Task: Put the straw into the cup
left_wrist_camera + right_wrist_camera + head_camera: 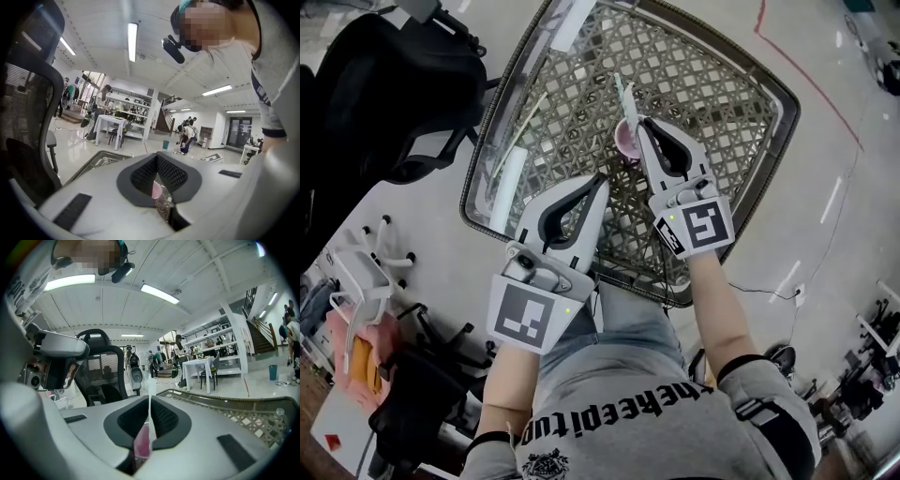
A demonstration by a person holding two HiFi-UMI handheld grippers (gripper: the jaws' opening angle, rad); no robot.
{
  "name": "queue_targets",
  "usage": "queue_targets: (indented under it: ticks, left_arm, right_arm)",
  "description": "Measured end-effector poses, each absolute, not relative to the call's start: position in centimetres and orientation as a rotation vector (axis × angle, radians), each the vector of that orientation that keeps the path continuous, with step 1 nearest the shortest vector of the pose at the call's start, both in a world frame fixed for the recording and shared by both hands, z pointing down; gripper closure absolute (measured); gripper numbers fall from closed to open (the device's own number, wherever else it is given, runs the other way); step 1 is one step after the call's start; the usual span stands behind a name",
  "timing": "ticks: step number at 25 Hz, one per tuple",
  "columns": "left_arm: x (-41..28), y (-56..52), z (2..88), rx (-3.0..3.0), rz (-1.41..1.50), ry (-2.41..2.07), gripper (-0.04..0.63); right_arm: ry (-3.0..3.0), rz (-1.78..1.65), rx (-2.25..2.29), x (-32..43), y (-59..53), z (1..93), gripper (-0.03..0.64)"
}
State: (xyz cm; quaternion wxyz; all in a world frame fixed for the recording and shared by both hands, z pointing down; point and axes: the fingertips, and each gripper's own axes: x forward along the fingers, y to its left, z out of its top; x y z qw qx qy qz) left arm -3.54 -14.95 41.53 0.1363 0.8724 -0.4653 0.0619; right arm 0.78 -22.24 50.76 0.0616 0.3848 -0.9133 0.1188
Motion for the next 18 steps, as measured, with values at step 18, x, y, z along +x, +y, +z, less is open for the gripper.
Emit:
queue_targets:
  ticks: [18]
  left_arm:
    - [-2.5, -10.9, 36.2, 2.668, 0.173, -1.203, 0.571]
  right_arm:
    - [-2.783, 0.358, 1.255, 2.0, -15.9, 41.4, 0.615]
